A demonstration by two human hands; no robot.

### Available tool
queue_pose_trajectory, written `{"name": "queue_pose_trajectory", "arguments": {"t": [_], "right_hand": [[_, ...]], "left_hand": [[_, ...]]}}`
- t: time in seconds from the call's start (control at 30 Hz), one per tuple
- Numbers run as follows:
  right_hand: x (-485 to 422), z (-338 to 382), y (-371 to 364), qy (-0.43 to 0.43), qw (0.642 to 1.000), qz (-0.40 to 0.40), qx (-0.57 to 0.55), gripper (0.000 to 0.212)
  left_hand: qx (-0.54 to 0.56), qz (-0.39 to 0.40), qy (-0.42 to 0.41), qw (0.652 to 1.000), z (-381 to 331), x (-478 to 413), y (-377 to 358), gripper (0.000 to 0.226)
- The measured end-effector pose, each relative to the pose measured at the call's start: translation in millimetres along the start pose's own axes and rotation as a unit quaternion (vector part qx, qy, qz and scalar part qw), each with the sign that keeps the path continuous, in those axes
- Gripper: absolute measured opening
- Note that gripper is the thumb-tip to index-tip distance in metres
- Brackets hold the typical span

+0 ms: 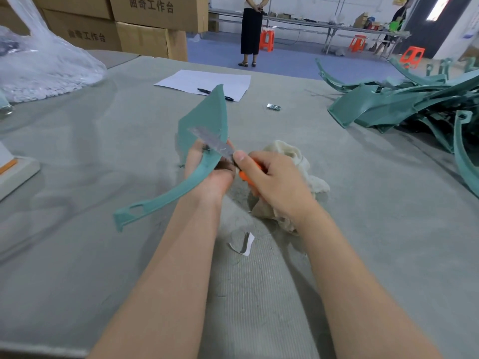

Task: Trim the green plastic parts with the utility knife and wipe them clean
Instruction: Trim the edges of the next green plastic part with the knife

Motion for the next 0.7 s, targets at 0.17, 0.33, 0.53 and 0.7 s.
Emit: {"name": "queue_pose_trajectory", "arguments": {"t": [0.17, 0.33, 0.53, 0.7], "right_hand": [[-4.9, -9.6, 4.1, -0.051, 0.997, -0.063, -0.008, 0.051], [-2.5, -7.4, -1.9, -0.042, 0.997, -0.043, 0.044, 0.050], [-1.2, -3.7, -1.7, -0.040, 0.999, -0.017, 0.017, 0.051], [1.7, 3.1, -2.1, -0.018, 1.000, 0.012, -0.003, 0.050]], "left_hand": [[0.011, 0.020, -0.051, 0.998, 1.1, -5.0, -3.0, 0.010], [0.027, 0.034, -0.062, 0.997, -2.2, -3.1, -5.5, 0.013], [0.032, 0.038, -0.060, 0.997, -1.9, 1.1, -6.9, 0.017], [0.053, 0.039, -0.051, 0.997, -0.8, 1.5, -8.5, 0.014]]}}
Point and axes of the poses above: each hand's wrist, its own x-axis away from the middle knuckle, its own y-axis out of the back of the hand, z = x × y, the point moved 1 cm from there along -x, towards the middle knuckle, and after that the axes turned 9 degrees about x, right-handed, at the moved point
